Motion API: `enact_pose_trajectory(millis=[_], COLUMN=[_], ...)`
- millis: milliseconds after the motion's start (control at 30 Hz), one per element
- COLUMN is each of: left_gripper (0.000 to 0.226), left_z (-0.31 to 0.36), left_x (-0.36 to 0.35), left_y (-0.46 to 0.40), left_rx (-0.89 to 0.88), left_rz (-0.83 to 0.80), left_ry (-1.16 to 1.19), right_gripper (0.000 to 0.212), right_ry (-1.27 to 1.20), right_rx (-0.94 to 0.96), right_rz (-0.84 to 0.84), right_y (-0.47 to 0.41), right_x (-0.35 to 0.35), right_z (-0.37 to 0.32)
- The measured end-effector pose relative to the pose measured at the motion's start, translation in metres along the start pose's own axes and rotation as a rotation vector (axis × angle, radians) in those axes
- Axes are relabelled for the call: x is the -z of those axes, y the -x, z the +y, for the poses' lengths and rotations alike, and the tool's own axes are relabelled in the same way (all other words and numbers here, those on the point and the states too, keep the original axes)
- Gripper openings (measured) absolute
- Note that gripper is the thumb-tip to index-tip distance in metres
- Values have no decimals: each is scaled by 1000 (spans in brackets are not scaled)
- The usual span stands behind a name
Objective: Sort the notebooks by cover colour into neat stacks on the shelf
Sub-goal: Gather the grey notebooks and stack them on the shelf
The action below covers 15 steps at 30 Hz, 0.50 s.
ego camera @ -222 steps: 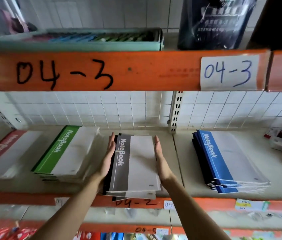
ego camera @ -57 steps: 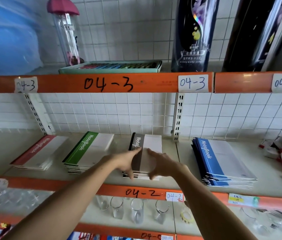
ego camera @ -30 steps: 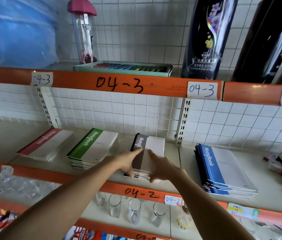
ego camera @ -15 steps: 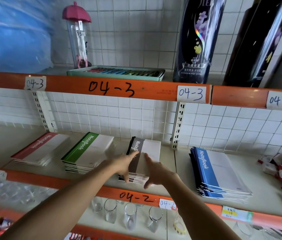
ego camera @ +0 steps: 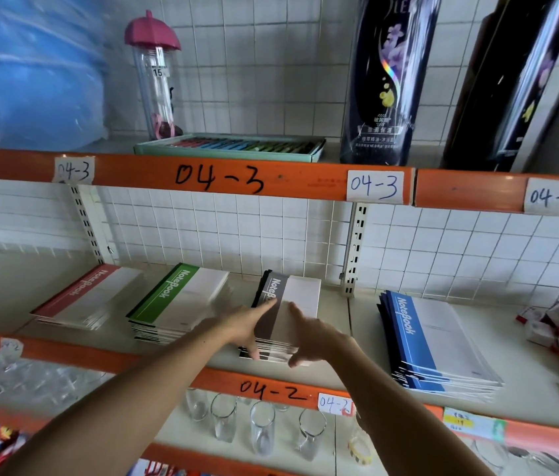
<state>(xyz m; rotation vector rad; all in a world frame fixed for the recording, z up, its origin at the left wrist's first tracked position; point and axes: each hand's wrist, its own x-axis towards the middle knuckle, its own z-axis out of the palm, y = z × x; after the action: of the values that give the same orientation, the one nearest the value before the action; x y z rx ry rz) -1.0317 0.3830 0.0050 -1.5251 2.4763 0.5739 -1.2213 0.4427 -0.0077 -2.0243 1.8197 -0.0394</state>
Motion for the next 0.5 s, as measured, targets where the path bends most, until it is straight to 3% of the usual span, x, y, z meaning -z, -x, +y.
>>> enact_pose_trajectory(millis=[100, 200, 267, 367, 433, 500], left_gripper=[136, 108, 95, 72, 61, 59], left_z=[2, -9, -18, -25, -22, -20], left_x=[15, 31, 38, 41, 40, 35], left_y=[12, 16, 18, 6, -8, -27], left_rx=[-17, 12, 30, 43, 36, 19], left_rz=[-119, -144, -36, 183, 281, 310], left_ry=[61, 288, 462, 656, 735, 827], right_gripper=[129, 109, 92, 66, 60, 63], right_ry=[-208, -391, -433, -610, -782, -872], right_rx=[-50, -90, -89, -135, -182, -203], right_rz=[-138, -216, -121, 175, 341, 399], right_y=[3, 5, 4, -6, -16, -21], right_x=[18, 37, 42, 38, 32, 25], right_z=[-1, 5, 11, 16, 21, 25])
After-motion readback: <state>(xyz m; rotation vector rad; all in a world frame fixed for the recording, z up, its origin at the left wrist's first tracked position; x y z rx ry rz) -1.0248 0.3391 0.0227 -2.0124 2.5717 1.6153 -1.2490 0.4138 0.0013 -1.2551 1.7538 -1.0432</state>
